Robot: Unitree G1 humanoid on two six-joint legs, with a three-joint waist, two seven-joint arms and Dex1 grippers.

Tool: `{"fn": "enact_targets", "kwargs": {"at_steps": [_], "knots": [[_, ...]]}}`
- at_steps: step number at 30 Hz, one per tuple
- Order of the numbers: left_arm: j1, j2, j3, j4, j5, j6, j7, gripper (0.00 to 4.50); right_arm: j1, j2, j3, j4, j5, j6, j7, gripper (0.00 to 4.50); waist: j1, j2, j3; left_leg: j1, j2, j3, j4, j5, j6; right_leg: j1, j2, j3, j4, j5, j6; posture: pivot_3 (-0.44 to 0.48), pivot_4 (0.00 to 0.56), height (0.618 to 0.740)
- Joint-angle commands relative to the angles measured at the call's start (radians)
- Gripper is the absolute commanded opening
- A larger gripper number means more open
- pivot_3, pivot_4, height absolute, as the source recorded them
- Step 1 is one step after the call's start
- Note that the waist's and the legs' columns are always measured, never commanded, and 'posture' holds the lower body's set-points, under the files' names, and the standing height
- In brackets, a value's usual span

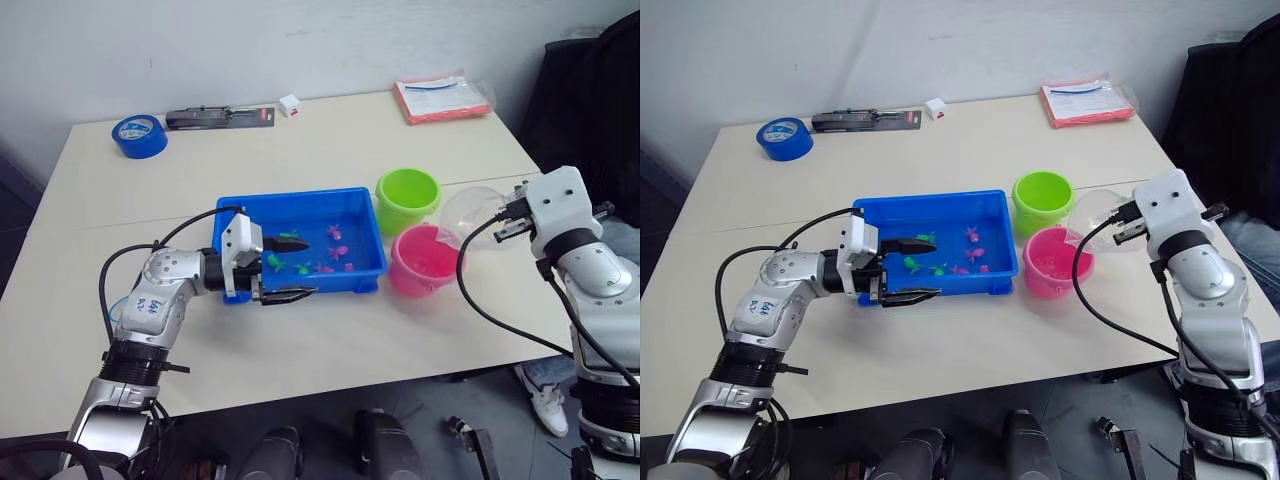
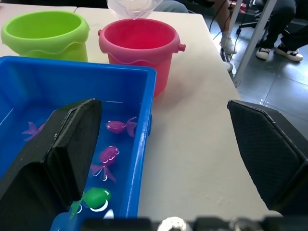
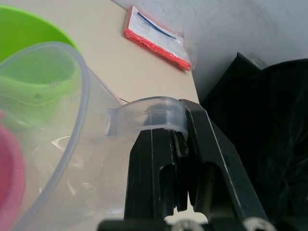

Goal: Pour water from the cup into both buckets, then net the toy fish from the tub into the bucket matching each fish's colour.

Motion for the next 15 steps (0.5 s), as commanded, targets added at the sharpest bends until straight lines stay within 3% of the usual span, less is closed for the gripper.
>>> {"fn": "enact_targets", "kwargs": {"at_steps": [1,8,15], "knots": [[-0.046,-0.011,0.064,0.018,-0.042,0.044,0.049,4.50,-0.066,0.033,-0.061,-0.037,0.045,0.061,-0.031,0.69,0.000,0.000,0.000,0.000,0.000,0.000,0.000,0.000,0.000,0.000,0.000,0.000,0.000,0.000,0.000,0.000,0.150,0.740],[-0.087,0.016,0.099,0.071,-0.006,0.091,0.134,4.50,-0.210,0.088,-0.031,0.067,0.055,0.137,-0.092,0.69,-0.002,0.000,0.000,-0.001,0.000,0.000,0.003,0.000,0.000,0.000,0.000,0.000,0.002,0.000,0.000,0.000,0.150,0.740],[-0.079,0.024,0.116,0.038,0.012,0.130,0.215,4.50,-0.343,0.112,0.050,0.239,0.004,0.091,-0.162,0.69,-0.003,0.000,0.000,-0.001,0.000,0.000,0.003,0.000,0.000,-0.001,0.000,-0.001,0.002,0.000,0.000,0.000,0.150,0.740]]}}
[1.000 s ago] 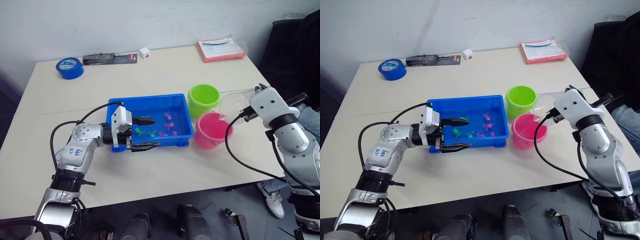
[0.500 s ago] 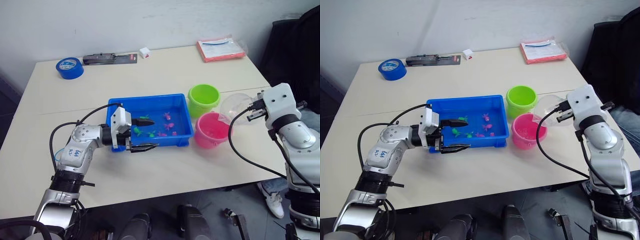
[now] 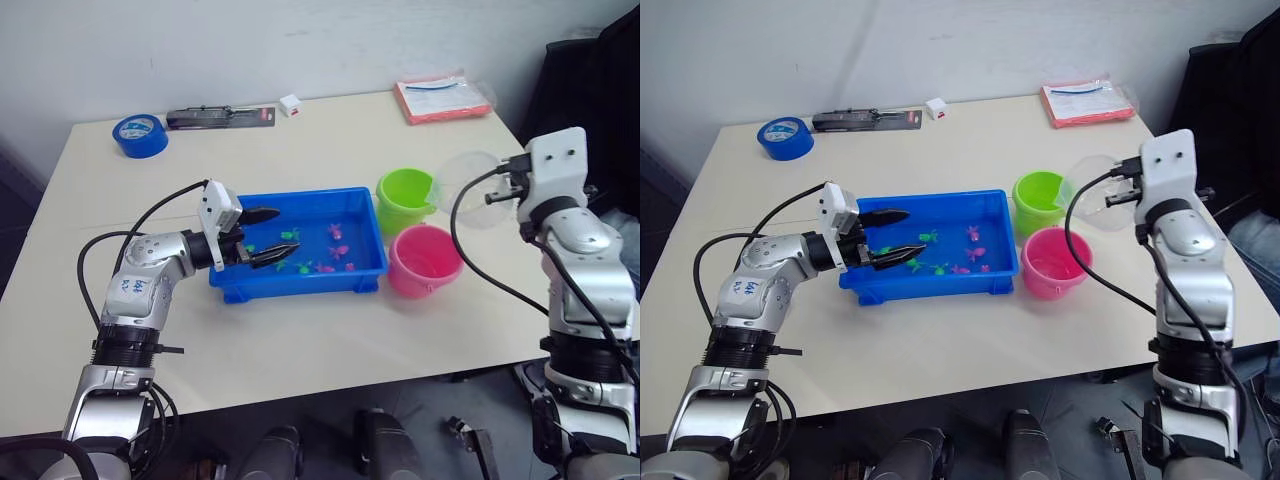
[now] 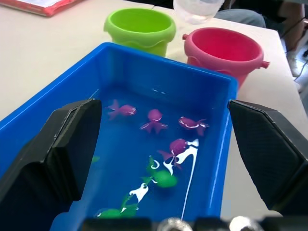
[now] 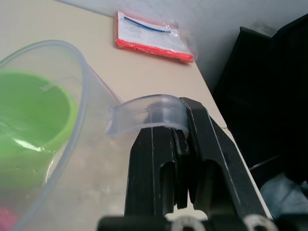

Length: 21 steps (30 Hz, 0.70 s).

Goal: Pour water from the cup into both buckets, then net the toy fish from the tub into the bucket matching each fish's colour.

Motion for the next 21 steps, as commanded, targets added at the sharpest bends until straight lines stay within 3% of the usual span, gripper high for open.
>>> {"fn": "enact_targets", "kwargs": {"at_steps": [1,21], "knots": [[-0.003,0.012,0.035,-0.045,-0.002,0.022,0.042,4.50,-0.079,-0.004,0.032,0.066,-0.043,-0.065,-0.049,0.69,-0.001,0.000,0.000,0.000,0.000,0.000,0.000,0.000,0.000,0.000,0.000,0.000,0.000,0.000,0.000,0.000,0.150,0.740],[0.076,0.016,0.058,-0.146,-0.016,0.061,0.088,4.50,-0.344,0.002,0.223,0.523,-0.224,-0.375,-0.188,0.69,-0.033,0.000,0.000,-0.004,0.000,0.000,0.003,0.000,0.000,-0.004,0.000,-0.001,0.005,0.000,0.000,0.000,0.150,0.740]]}}
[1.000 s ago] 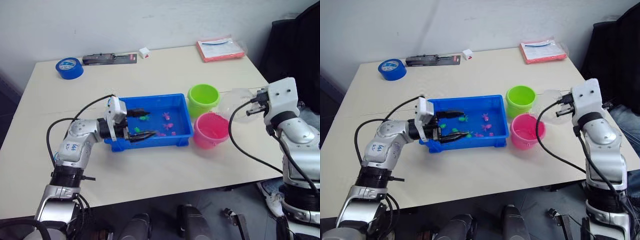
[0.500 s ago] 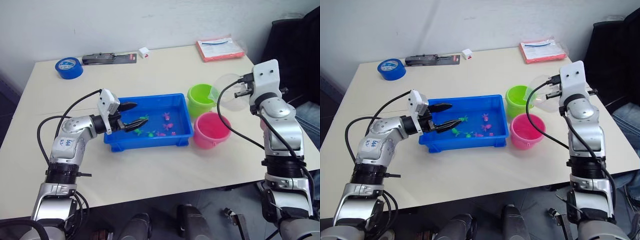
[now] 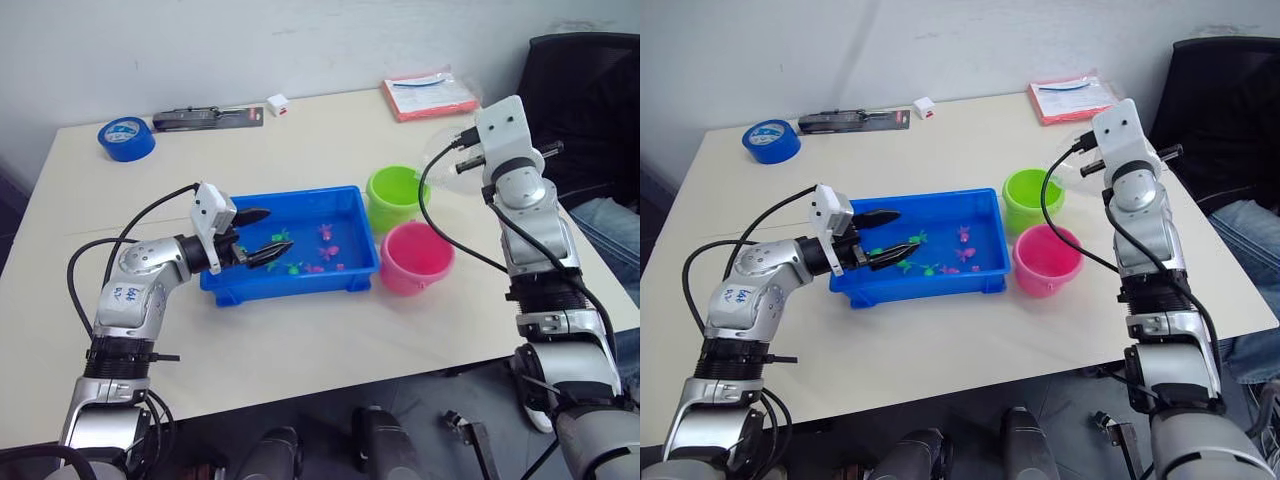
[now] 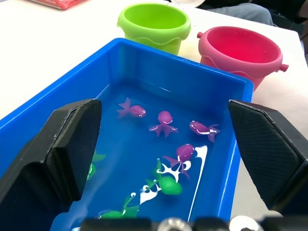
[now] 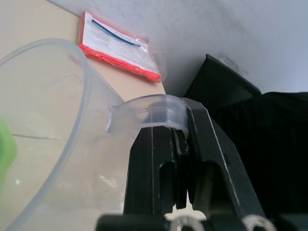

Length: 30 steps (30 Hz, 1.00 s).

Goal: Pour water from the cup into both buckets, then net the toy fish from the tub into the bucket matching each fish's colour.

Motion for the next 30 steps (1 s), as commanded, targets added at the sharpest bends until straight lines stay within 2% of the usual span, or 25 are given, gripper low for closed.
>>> {"fn": "enact_targets", "kwargs": {"at_steps": [1,12,16,30], "knots": [[0.007,0.010,0.024,-0.045,-0.013,-0.003,0.004,4.50,-0.059,-0.005,0.025,0.030,-0.049,-0.078,-0.029,0.69,0.000,0.000,0.000,0.000,0.000,0.000,0.000,0.000,0.000,0.000,0.000,0.000,0.000,0.000,0.000,0.000,0.150,0.740],[0.026,0.008,0.029,-0.063,-0.017,-0.003,0.007,4.50,-0.092,-0.012,0.133,0.109,-0.169,-0.209,-0.044,0.69,0.001,0.000,0.000,-0.003,0.000,-0.001,0.002,0.000,0.000,-0.002,0.000,0.000,0.000,0.000,0.000,0.000,0.150,0.740],[0.031,0.008,0.028,-0.066,-0.018,-0.004,0.006,4.50,-0.091,-0.014,0.153,0.113,-0.207,-0.221,-0.046,0.69,-0.001,0.000,0.000,-0.011,-0.001,0.000,0.005,0.000,0.000,-0.012,-0.001,0.000,0.005,0.000,0.000,0.000,0.150,0.740],[0.044,0.008,0.021,-0.100,-0.019,0.005,0.008,4.50,-0.071,-0.034,0.203,0.099,-0.323,-0.276,-0.086,0.69,-0.018,0.000,0.000,-0.012,-0.001,0.002,0.006,0.000,0.000,-0.013,0.000,0.000,0.006,0.000,0.000,0.000,0.150,0.740]]}}
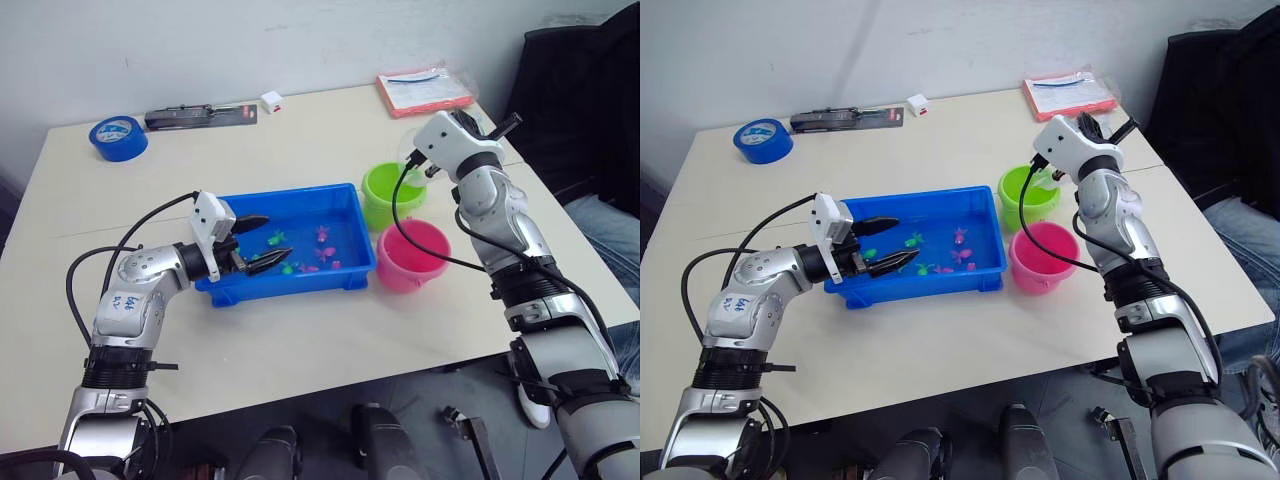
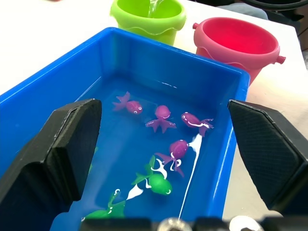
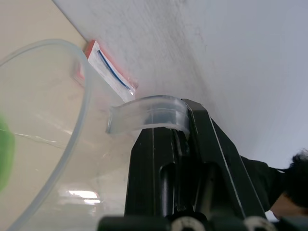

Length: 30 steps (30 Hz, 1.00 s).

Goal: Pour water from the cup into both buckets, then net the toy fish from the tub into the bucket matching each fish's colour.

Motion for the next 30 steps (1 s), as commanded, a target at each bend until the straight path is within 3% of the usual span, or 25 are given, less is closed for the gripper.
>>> {"fn": "enact_targets", "kwargs": {"at_steps": [1,30], "knots": [[0.001,0.008,0.019,-0.050,-0.018,0.004,0.004,4.50,-0.013,-0.021,-0.004,-0.037,-0.036,-0.028,-0.033,0.69,0.000,0.000,0.000,0.000,0.000,0.000,0.000,0.000,0.000,0.000,0.000,0.000,0.000,0.000,0.000,0.000,0.150,0.740],[0.006,0.013,0.017,-0.050,-0.014,0.003,-0.013,4.50,0.003,-0.017,0.011,-0.068,-0.124,-0.137,-0.081,0.69,-0.001,0.000,0.000,0.000,0.000,0.001,0.000,0.000,0.000,0.000,0.000,0.000,0.001,0.000,0.000,0.000,0.150,0.740]]}}
